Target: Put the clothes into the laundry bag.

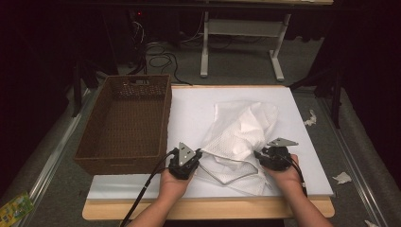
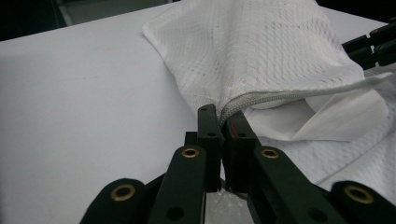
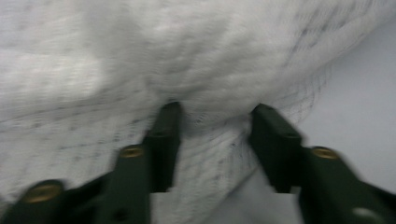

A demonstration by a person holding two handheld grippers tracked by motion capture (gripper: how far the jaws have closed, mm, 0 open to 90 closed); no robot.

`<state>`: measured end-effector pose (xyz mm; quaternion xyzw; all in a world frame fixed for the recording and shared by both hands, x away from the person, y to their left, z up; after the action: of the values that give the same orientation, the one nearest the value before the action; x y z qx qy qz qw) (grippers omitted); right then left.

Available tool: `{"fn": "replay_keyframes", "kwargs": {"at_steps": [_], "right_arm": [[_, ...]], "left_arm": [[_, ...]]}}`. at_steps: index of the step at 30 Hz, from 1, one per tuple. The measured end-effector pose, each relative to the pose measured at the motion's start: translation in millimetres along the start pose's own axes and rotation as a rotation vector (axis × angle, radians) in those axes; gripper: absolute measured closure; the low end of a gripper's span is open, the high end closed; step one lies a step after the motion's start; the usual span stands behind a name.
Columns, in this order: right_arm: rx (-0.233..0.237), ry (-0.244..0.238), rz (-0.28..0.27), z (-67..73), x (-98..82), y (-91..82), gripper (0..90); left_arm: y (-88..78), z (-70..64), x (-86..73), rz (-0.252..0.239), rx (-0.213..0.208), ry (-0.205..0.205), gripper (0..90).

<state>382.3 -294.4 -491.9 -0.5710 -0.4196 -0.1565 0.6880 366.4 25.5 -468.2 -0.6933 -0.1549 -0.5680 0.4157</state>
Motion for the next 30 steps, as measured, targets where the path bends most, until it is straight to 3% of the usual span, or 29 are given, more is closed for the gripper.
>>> {"fn": "replay_keyframes", "kwargs": {"at_steps": [1, 2, 3, 7, 10, 13, 18, 21, 26, 27, 28, 29, 30], "right_arm": [[0.0, 0.0, 0.0, 0.0, 0.0, 0.0, 71.9], [0.005, -0.004, 0.005, 2.2, 1.6, 0.5, 84.2], [0.036, 0.007, 0.01, 1.2, 3.4, 0.9, 89.4], [0.038, 0.013, -0.001, -2.7, 5.4, -0.6, 89.8], [0.012, 0.014, -0.027, -11.3, 10.8, -2.9, 90.0], [-0.048, 0.0, -0.061, -31.7, 20.4, -4.1, 90.0], [-0.094, -0.016, -0.063, -48.8, 23.5, 0.2, 90.0], [-0.096, -0.03, -0.059, -58.3, 22.2, 3.1, 89.9], [-0.063, -0.041, -0.083, -55.7, 20.2, -3.0, 84.4], [-0.057, -0.033, -0.088, -52.8, 20.0, -6.1, 81.4], [-0.045, -0.036, -0.108, -47.9, 19.6, -14.0, 73.3], [-0.045, -0.036, -0.108, -47.9, 19.6, -14.0, 73.3], [-0.042, -0.033, -0.116, -45.9, 19.7, -16.7, 69.3]], "left_arm": [[0.0, 1.4, -1.2, 0.002, 0.003, -0.002, 86.4], [0.5, 2.7, -2.0, 0.004, 0.009, -0.005, 86.5], [0.7, 3.7, -2.5, 0.002, 0.012, -0.009, 86.5], [3.0, 3.4, -2.1, -0.007, 0.02, -0.018, 86.2], [8.1, -0.9, -4.4, 0.004, 0.02, -0.014, 86.1], [9.6, -17.1, -6.5, 0.022, -0.033, -0.001, 86.3], [10.8, -44.8, -4.2, 0.006, -0.104, 0.024, 83.7], [14.3, -46.2, -6.0, 0.006, -0.085, 0.052, 82.7], [17.4, -24.5, -10.4, 0.014, 0.002, 0.02, 76.9], [17.9, -19.6, -12.8, 0.023, 0.034, 0.036, 72.3], [18.1, -17.5, -13.8, 0.026, 0.048, 0.044, 59.1], [17.9, -15.5, -14.5, 0.029, 0.054, 0.042, 59.1], [17.0, -12.9, -14.9, 0.031, 0.051, 0.038, 52.1]]}}
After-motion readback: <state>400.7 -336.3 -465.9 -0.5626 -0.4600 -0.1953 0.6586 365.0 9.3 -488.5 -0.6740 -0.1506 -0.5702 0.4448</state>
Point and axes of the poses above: each handheld gripper's, and its own axes: y roughly forward along the jaws, x roughly out of its top, z roughly to its left, the point moved 2 cm from there along y, roughly forward along the jaws, and after that the axes turned 3 degrees about -z, right-handed, at the moved point
